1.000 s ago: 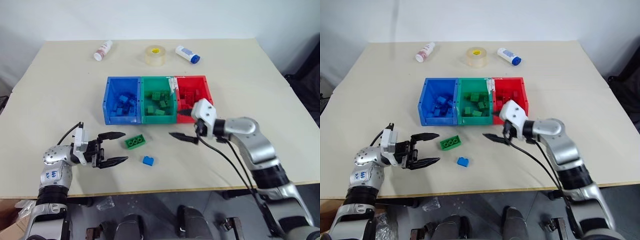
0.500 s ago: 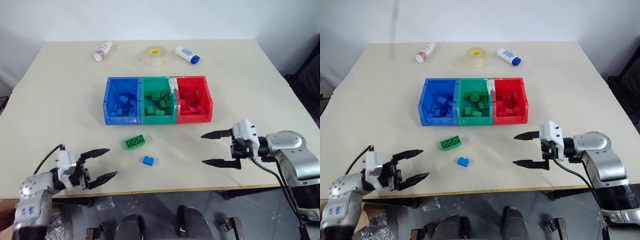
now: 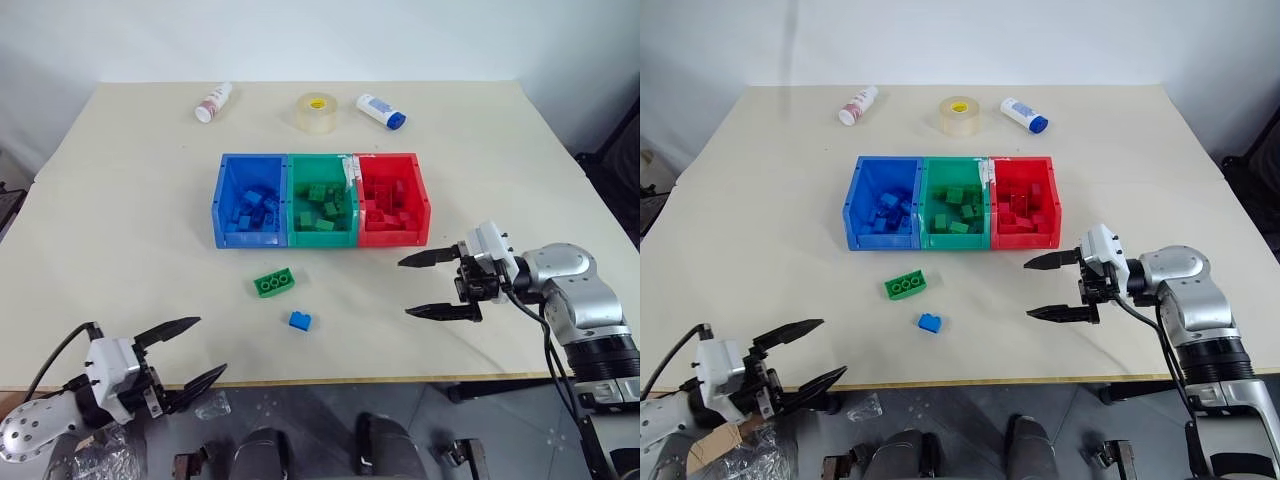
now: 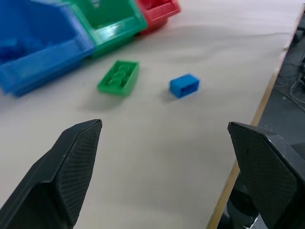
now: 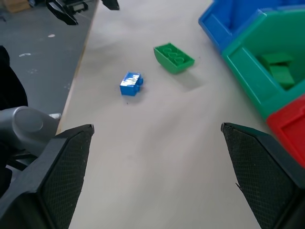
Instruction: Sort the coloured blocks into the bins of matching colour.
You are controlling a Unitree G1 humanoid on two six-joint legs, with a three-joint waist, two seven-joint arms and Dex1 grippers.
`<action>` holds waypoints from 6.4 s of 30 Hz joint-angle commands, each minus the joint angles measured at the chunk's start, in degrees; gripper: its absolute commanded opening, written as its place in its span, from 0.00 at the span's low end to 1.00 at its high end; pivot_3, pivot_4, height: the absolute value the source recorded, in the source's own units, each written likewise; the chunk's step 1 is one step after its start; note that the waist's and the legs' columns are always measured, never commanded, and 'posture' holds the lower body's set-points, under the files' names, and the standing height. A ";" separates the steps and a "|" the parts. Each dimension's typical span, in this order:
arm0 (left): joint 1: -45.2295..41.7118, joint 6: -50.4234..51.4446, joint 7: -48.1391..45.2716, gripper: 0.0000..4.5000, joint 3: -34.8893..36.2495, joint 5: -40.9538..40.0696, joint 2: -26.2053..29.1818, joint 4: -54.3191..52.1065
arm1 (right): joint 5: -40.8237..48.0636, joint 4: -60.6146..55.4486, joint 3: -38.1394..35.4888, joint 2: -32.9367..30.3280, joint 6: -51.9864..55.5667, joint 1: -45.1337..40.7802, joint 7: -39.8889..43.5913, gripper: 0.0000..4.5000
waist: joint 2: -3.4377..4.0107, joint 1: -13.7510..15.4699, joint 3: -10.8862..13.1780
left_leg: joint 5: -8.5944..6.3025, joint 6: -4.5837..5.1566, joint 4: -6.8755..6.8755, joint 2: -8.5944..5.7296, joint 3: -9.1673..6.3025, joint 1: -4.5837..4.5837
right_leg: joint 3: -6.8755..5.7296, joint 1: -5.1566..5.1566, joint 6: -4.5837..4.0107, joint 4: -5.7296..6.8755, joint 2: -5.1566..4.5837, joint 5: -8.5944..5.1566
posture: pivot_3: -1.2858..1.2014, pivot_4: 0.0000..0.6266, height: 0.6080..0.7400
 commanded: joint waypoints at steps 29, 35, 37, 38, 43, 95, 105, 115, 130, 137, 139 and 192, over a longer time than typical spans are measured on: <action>-35.92 4.38 2.91 0.31 -33.55 24.39 2.18 13.78 | 2.43 -21.64 -10.28 -1.01 3.06 16.89 -11.59 1.00 | 0.05 0.23 -0.03 | 0.00 -0.02 0.02 -0.02 0.06 0.00 | -0.01 0.01 0.04 0.13 0.01 0.03 | 0.52 0.24 1.00; -38.51 5.18 0.90 0.20 -31.26 19.61 1.40 13.90 | 3.38 -22.21 -12.07 -0.27 2.95 18.03 -13.29 1.00 | 0.04 0.22 -0.03 | 0.00 -0.01 0.03 -0.02 0.05 0.02 | 0.00 0.03 0.04 0.14 0.01 0.03 | 0.52 0.24 1.00; -39.20 6.16 1.16 0.20 -29.78 17.47 0.65 13.18 | 4.11 -21.93 -12.63 -0.03 2.86 18.08 -13.71 1.00 | 0.04 0.24 -0.02 | 0.00 -0.01 0.04 -0.02 0.06 0.00 | 0.00 0.03 0.04 0.14 0.01 0.03 | 0.52 0.24 1.00; -39.50 6.94 1.73 0.20 -28.83 16.57 0.36 12.62 | 4.39 -21.71 -12.83 -0.08 2.89 18.08 -13.78 1.00 | 0.04 0.27 -0.02 | 0.01 -0.01 0.04 -0.02 0.05 0.00 | 0.00 0.03 0.04 0.14 0.01 0.03 | 0.52 0.24 1.00; -38.45 10.25 0.68 0.20 -29.41 17.66 2.81 10.63 | 3.51 -20.25 -12.87 -0.59 1.84 18.40 -13.33 1.00 | 0.04 0.37 -0.02 | 0.01 -0.01 0.06 -0.02 0.04 0.01 | -0.01 0.06 0.05 0.14 0.01 0.03 | 0.52 0.24 1.00; -36.76 11.63 -10.95 0.99 -7.94 2.57 13.54 21.40 | 3.34 -7.44 -10.70 0.28 2.25 4.53 -9.96 1.00 | 0.02 -0.35 -0.01 | 0.04 0.04 0.04 -0.09 0.18 0.03 | 0.22 0.01 0.25 0.13 0.04 0.14 | 0.52 0.24 1.00; -17.09 5.92 -15.07 0.99 2.30 -0.50 14.35 19.68 | 0.04 -0.08 -8.11 -1.20 0.56 -0.65 -3.38 1.00 | 0.03 -0.06 -0.01 | -0.01 0.06 0.03 -0.08 0.19 0.01 | 0.21 -0.04 0.19 0.09 0.02 0.13 | 0.52 0.24 1.00; -22.19 4.93 -11.10 0.99 -3.71 2.71 11.53 19.42 | -0.48 -0.82 -7.68 -0.72 0.78 -1.07 -2.40 1.00 | 0.04 0.00 -0.01 | -0.01 0.05 0.04 -0.07 0.19 0.01 | 0.20 -0.03 0.18 0.11 0.02 0.13 | 0.52 0.24 1.00; -48.83 -7.63 -11.50 0.96 -21.78 15.02 -0.18 47.40 | 0.85 -13.63 -11.14 -1.18 2.16 11.01 -8.20 1.00 | 0.03 0.11 -0.01 | 0.00 0.04 0.08 -0.12 0.21 0.01 | 0.18 0.01 0.21 0.11 0.02 0.15 | 0.52 0.24 1.00; -54.71 -9.04 -15.81 0.49 -22.38 14.19 -1.58 54.27 | 3.98 -17.17 -14.55 -0.49 3.05 15.23 -11.18 1.00 | 0.03 0.14 -0.01 | 0.00 0.05 0.11 -0.13 0.20 -0.01 | 0.18 0.02 0.23 0.09 0.02 0.16 | 0.52 0.24 1.00; -55.83 -9.11 -16.79 0.34 -22.18 13.85 -1.79 55.08 | 5.03 -18.08 -15.19 -0.22 2.80 16.41 -11.23 1.00 | 0.03 0.15 -0.01 | 0.00 0.05 0.11 -0.13 0.19 0.00 | 0.18 0.02 0.23 0.09 0.02 0.17 | 0.52 0.24 1.00; -46.73 4.74 -17.72 0.99 -5.80 4.62 8.16 37.73 | -2.04 -1.44 -11.14 -8.56 -0.54 4.46 -7.86 1.00 | -0.03 -0.11 0.02 | 0.00 0.17 0.19 -0.18 0.20 -0.07 | 0.31 0.07 0.44 -0.07 0.02 0.28 | 0.52 0.24 1.00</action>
